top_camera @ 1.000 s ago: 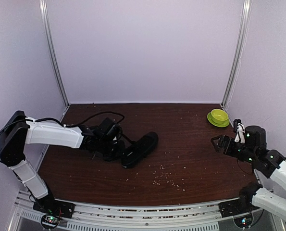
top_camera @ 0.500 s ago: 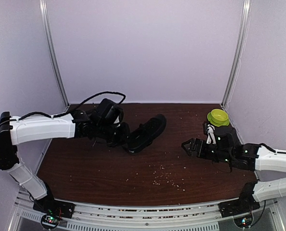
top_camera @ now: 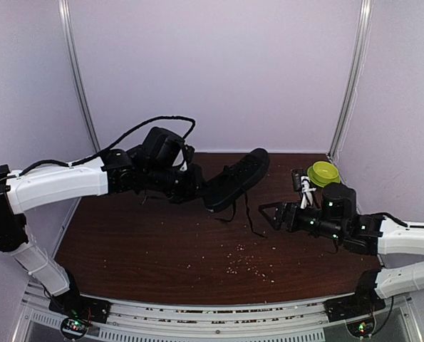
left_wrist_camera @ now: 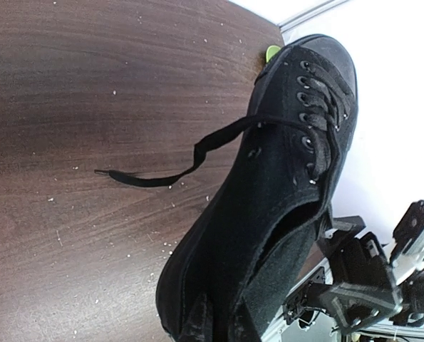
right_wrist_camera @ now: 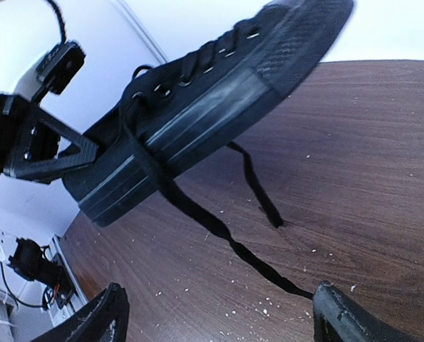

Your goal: Tie the shoes

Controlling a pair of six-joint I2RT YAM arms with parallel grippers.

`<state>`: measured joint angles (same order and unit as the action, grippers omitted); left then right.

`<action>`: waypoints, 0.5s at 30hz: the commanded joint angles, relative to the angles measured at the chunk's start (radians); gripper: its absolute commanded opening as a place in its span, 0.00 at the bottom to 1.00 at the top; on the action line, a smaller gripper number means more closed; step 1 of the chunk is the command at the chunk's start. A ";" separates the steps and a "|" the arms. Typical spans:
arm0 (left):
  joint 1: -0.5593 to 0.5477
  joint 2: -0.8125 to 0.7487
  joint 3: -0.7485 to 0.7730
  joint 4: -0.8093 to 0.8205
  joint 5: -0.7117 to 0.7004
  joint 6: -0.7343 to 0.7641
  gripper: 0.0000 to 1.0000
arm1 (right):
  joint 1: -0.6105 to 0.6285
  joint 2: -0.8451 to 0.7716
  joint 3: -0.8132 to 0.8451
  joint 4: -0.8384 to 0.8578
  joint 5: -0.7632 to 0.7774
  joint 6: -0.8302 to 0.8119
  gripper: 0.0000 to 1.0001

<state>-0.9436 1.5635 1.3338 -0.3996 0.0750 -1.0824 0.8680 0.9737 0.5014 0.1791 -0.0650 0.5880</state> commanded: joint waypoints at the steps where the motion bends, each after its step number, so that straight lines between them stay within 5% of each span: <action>1: 0.003 -0.028 0.042 0.099 0.029 0.020 0.00 | 0.057 0.106 -0.019 0.180 -0.002 -0.154 0.89; 15: 0.002 -0.055 0.023 0.099 0.031 0.002 0.00 | 0.074 0.464 0.109 0.384 0.020 -0.250 0.60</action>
<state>-0.9436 1.5631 1.3338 -0.4286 0.0895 -1.0832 0.9321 1.3746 0.5522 0.4599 -0.0486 0.3679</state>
